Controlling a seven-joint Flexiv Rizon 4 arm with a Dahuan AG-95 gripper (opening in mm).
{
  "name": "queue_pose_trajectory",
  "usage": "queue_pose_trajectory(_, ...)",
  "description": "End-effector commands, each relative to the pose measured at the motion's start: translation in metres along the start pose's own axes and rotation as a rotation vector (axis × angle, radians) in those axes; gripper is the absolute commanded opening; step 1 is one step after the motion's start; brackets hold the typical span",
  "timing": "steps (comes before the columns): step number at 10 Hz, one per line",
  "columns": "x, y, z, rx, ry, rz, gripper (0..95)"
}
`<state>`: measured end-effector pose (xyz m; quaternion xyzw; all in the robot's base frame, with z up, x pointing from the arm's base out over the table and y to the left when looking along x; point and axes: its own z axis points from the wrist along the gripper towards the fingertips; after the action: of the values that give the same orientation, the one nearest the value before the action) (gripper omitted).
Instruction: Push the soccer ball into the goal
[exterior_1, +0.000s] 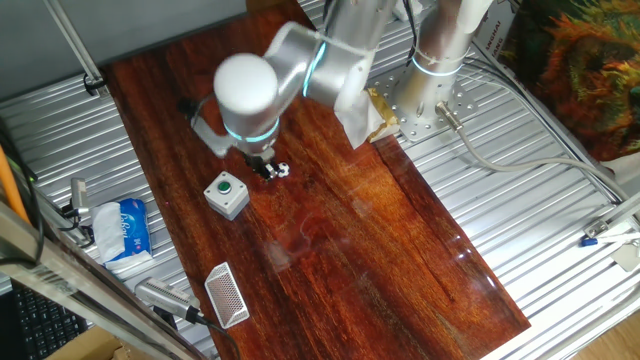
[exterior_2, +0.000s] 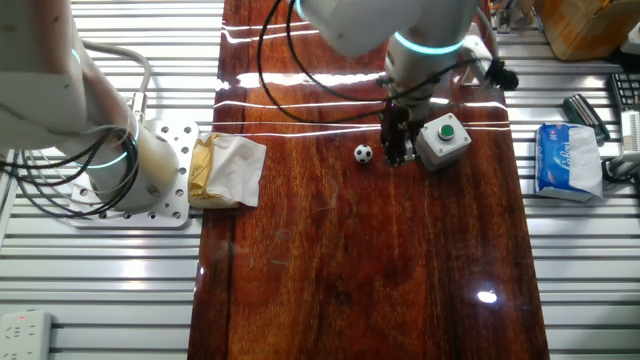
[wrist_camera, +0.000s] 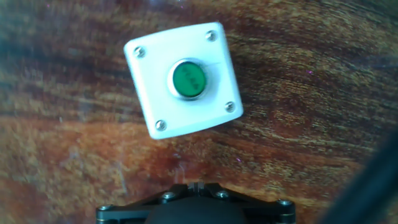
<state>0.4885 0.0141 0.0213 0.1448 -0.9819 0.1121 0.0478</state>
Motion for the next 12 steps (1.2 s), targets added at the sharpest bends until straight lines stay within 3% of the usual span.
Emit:
queue_pose_trajectory(1,0.0085,0.0018,0.0031,0.030,0.024,-0.037,0.0)
queue_pose_trajectory(2,0.0104,0.0017,-0.0008,0.007,0.014,-0.035,0.0)
queue_pose_trajectory(8,0.0127,0.0016,-0.0063,-0.002,0.017,-0.058,0.0)
queue_pose_trajectory(11,0.0127,0.0016,-0.0063,-0.040,-0.002,-0.041,0.0)
queue_pose_trajectory(12,0.0127,0.0016,-0.0063,-0.041,0.009,-0.034,0.0)
